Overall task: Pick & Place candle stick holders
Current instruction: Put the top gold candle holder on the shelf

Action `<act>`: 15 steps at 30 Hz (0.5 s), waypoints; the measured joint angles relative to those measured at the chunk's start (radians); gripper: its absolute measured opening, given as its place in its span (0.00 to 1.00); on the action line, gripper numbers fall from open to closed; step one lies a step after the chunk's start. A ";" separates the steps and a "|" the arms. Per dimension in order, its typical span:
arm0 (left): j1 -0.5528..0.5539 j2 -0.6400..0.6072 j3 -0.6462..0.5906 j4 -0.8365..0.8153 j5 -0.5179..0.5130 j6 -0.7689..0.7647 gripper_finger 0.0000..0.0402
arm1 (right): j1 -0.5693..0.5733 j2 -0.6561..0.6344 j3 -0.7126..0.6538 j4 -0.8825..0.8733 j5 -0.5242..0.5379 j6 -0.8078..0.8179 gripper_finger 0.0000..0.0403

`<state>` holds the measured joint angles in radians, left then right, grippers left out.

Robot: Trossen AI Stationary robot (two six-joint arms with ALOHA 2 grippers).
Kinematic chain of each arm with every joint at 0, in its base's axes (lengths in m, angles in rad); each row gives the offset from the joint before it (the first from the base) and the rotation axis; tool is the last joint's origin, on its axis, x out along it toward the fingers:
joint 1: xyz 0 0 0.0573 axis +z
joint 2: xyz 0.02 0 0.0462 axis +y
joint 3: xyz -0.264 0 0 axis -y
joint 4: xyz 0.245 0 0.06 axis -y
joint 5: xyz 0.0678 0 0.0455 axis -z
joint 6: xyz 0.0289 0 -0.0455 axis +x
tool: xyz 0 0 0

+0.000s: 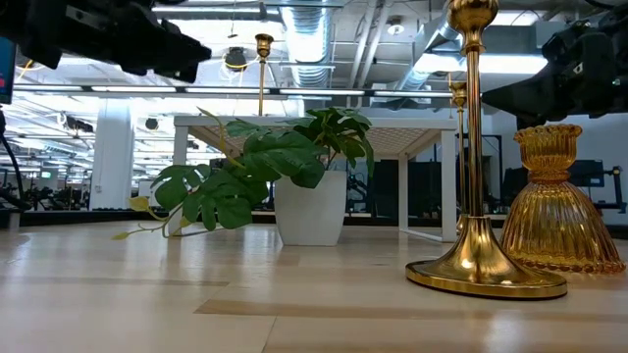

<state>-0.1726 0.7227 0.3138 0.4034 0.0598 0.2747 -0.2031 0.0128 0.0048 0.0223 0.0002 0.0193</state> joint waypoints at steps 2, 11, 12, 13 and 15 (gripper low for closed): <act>0.000 0.001 0.000 0.023 0.042 -0.001 0.01 | 0.000 0.000 0.000 0.000 0.000 0.000 0.00; 0.000 0.034 0.000 0.038 0.074 -0.002 0.01 | 0.001 0.000 0.000 0.001 -0.071 0.171 0.00; 0.000 0.040 0.000 0.038 0.073 -0.002 0.01 | 0.001 0.000 0.000 0.004 -0.078 0.173 0.00; 0.000 0.046 0.000 0.039 0.073 -0.002 0.01 | 0.001 0.000 0.000 0.005 -0.079 0.173 0.00; 0.000 0.062 0.000 0.046 0.073 -0.002 0.01 | 0.000 0.000 0.000 0.004 -0.077 0.167 0.00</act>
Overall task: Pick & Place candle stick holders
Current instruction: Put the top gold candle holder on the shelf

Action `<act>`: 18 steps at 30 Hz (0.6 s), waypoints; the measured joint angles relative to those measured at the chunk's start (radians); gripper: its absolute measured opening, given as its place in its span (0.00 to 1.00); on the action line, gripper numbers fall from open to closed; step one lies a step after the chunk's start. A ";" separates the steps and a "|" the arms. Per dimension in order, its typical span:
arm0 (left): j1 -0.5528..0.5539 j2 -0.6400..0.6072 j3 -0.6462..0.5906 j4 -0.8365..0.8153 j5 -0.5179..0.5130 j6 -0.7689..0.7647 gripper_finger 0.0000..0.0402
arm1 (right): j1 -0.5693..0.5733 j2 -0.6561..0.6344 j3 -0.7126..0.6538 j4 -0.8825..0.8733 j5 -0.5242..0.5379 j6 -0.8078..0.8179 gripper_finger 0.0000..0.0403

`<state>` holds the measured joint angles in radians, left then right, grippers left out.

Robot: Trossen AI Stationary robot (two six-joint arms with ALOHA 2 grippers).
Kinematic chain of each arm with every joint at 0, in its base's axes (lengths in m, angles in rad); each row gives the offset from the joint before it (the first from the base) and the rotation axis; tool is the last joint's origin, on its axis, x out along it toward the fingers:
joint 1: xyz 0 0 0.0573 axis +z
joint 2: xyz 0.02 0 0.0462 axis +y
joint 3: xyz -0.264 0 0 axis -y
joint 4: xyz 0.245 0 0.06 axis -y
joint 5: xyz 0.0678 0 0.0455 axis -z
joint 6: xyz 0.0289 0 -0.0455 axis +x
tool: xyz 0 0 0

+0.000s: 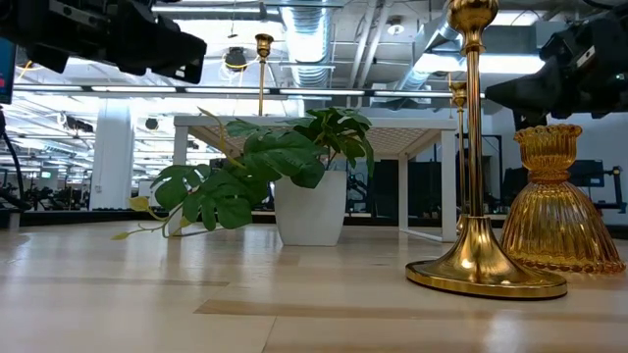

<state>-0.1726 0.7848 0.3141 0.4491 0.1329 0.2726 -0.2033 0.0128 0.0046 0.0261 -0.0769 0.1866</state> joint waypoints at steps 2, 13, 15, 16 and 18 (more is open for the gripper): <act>0.000 0.017 0.000 0.007 0.000 0.000 0.02 | 0.000 0.000 0.000 -0.002 0.010 -0.012 0.00; 0.000 0.102 0.000 0.105 -0.007 0.000 0.02 | 0.000 0.000 0.000 -0.012 0.089 -0.122 0.01; 0.000 0.102 0.000 0.107 -0.009 0.000 0.01 | 0.000 0.000 0.000 -0.009 0.111 -0.116 0.03; 0.000 0.102 0.000 0.108 -0.009 0.000 0.01 | -0.001 0.003 0.000 -0.008 0.116 -0.113 0.05; 0.000 0.102 0.000 0.108 -0.009 0.000 0.01 | -0.001 0.011 0.000 -0.008 0.115 -0.108 0.10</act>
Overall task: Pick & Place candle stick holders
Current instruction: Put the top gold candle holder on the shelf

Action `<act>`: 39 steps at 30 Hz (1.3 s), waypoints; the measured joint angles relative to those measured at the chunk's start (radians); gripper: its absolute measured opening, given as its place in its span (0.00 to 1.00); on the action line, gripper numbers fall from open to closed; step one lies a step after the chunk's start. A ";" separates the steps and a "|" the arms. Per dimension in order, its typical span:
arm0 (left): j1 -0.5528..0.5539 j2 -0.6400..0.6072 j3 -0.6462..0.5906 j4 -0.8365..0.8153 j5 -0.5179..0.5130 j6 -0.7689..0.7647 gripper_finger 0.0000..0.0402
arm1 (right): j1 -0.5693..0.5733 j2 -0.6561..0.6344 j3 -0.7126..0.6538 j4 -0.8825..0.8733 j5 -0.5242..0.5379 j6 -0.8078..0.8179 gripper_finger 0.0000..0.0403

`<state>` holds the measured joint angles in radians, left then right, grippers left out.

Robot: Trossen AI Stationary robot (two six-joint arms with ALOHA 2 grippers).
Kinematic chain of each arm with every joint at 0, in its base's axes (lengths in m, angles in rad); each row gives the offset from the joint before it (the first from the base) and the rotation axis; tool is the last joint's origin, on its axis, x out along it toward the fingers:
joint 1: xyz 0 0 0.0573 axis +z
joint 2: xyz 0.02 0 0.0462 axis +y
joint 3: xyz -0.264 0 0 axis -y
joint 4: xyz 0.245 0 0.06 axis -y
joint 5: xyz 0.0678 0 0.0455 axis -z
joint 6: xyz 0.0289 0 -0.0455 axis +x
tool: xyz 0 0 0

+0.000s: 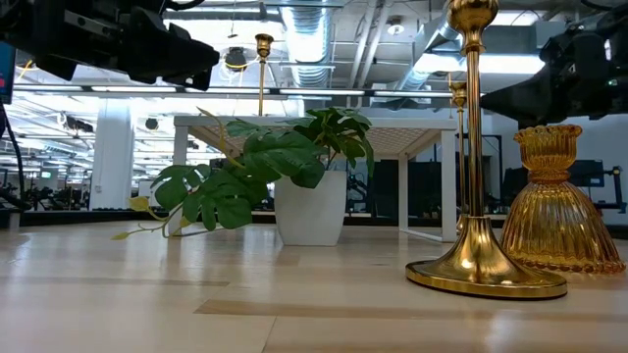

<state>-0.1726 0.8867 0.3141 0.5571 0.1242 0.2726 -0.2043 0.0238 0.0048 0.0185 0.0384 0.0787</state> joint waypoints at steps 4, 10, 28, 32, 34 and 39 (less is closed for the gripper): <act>0.000 0.000 0.000 0.001 0.000 0.000 0.02 | 0.018 0.043 0.000 -0.003 -0.013 0.090 0.18; 0.000 0.001 0.000 0.007 0.006 -0.019 0.01 | 0.092 0.107 0.000 0.008 -0.108 0.189 0.24; -0.086 0.357 0.059 0.449 0.102 -0.045 0.01 | 0.360 0.134 0.000 0.168 -0.072 0.159 0.18; -0.106 0.401 0.102 0.452 0.103 -0.045 0.01 | 0.391 0.134 0.000 0.165 -0.024 0.158 0.17; -0.117 0.411 0.107 0.451 0.101 -0.045 0.01 | 0.405 0.134 0.000 0.165 -0.009 0.158 0.17; -0.131 0.409 0.108 0.447 0.102 -0.045 0.01 | 0.434 0.134 0.000 0.161 0.132 0.157 0.17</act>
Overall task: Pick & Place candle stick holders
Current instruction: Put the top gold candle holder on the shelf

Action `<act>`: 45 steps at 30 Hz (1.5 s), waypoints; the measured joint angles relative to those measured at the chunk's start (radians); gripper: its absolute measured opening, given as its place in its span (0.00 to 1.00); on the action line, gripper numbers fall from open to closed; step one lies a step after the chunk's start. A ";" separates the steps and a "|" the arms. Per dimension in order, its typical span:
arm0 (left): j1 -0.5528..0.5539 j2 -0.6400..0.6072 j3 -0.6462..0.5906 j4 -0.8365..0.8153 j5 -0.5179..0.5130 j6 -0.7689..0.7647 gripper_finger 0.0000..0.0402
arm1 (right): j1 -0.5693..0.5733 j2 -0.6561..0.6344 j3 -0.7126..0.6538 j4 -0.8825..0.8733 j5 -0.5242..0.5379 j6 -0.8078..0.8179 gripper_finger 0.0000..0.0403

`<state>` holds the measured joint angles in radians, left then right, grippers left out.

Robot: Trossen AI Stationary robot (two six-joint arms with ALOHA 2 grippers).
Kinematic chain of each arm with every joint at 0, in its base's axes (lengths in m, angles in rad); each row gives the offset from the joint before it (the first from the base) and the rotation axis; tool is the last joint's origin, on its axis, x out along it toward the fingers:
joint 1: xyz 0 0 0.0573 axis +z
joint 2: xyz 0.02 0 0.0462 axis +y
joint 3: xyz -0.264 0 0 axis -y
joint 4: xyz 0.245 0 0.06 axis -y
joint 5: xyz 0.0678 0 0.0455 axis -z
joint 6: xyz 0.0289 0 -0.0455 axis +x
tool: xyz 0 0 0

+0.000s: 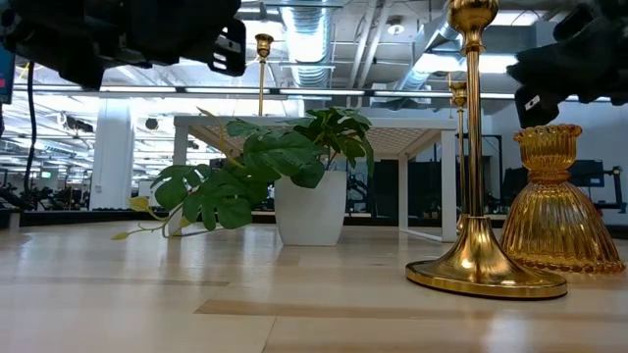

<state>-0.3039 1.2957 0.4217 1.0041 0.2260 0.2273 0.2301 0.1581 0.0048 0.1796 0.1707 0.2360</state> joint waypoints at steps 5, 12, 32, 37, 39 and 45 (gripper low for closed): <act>0.000 -0.011 0.000 0.000 0.000 0.000 0.02 | -0.010 0.000 0.000 -0.062 0.330 0.000 0.17; 0.003 -0.011 -0.002 -0.001 -0.004 0.000 0.01 | -0.062 0.023 0.000 -0.107 0.461 -0.007 0.18; 0.017 -0.235 -0.010 -0.316 -0.305 0.031 0.01 | -0.346 0.274 0.001 0.107 0.412 0.020 0.40; 0.017 -0.299 -0.010 -0.406 -0.337 0.031 0.02 | -0.373 0.365 0.001 0.195 0.377 0.019 0.38; 0.017 -0.315 -0.010 -0.432 -0.376 0.031 0.01 | -0.384 0.407 0.001 0.236 0.377 0.019 0.36; 0.018 -0.349 -0.010 -0.499 -0.488 0.037 0.01 | -0.435 0.539 0.001 0.347 0.378 0.019 0.34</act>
<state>-0.2863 0.9463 0.4114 0.5048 -0.2619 0.2640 -0.2048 0.6969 0.0055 0.5264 0.5482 0.2550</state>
